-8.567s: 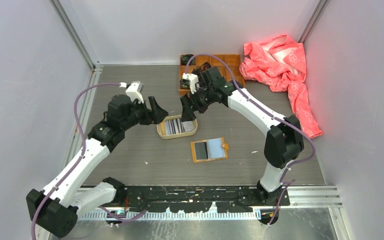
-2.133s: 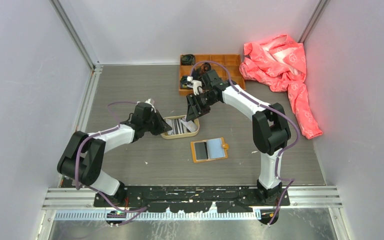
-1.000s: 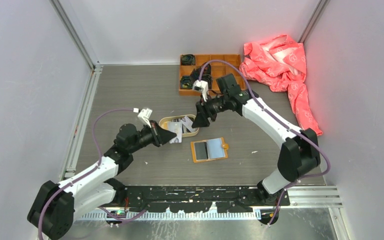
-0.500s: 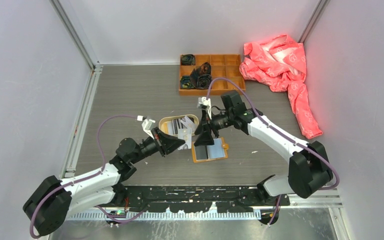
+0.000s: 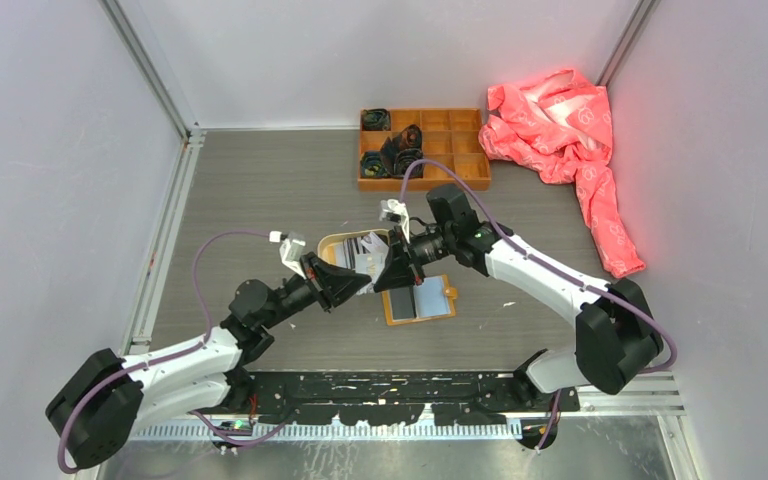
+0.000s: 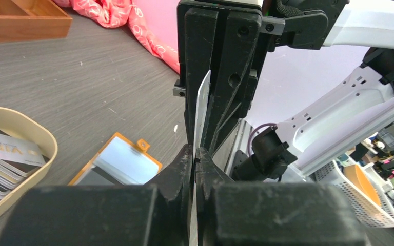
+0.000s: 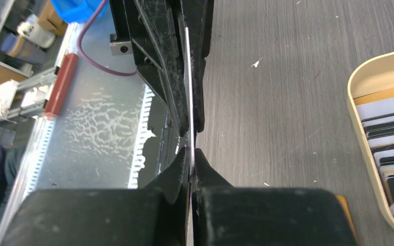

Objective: Put the credit cards into the card holder
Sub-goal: Pick up the credit card from the storage box.

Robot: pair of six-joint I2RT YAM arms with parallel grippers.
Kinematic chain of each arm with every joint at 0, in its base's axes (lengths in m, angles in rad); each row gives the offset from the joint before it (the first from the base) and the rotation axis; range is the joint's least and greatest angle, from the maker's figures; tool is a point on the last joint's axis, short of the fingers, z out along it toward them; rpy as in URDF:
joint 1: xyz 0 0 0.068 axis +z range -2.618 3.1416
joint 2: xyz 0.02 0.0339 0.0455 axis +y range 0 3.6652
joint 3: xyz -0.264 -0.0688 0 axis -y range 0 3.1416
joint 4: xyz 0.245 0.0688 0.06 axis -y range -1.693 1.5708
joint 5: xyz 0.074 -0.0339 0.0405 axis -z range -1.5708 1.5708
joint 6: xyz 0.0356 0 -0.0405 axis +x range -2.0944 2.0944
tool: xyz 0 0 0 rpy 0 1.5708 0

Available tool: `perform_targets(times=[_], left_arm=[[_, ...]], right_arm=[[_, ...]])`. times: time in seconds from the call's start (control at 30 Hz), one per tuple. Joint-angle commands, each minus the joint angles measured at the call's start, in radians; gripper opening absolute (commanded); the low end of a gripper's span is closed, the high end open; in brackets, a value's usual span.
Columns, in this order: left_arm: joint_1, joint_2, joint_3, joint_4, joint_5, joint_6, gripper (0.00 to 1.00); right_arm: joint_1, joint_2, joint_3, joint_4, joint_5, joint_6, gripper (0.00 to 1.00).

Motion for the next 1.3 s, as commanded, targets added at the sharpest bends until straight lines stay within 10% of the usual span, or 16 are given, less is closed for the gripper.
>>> perform_targets(times=[0.0, 0.17, 0.53, 1.27], left_arm=[[-0.008, -0.018, -0.008, 0.089, -0.015, 0.004, 0.09], [-0.006, -0.118, -0.018, -0.006, -0.053, 0.006, 0.43], [0.0, -0.338, 0.152, -0.614, 0.02, 0.108, 0.67], [0.001, -0.31, 0.184, -0.605, 0.134, 0.085, 0.52]], right_arm=[[0.006, 0.0, 0.031, 0.018, -0.031, 0.023, 0.01], [0.007, -0.001, 0.053, -0.097, -0.053, -0.099, 0.01], [0.053, 0.007, 0.083, -0.242, -0.061, -0.261, 0.01], [0.082, 0.009, 0.085, -0.275, -0.073, -0.306, 0.01]])
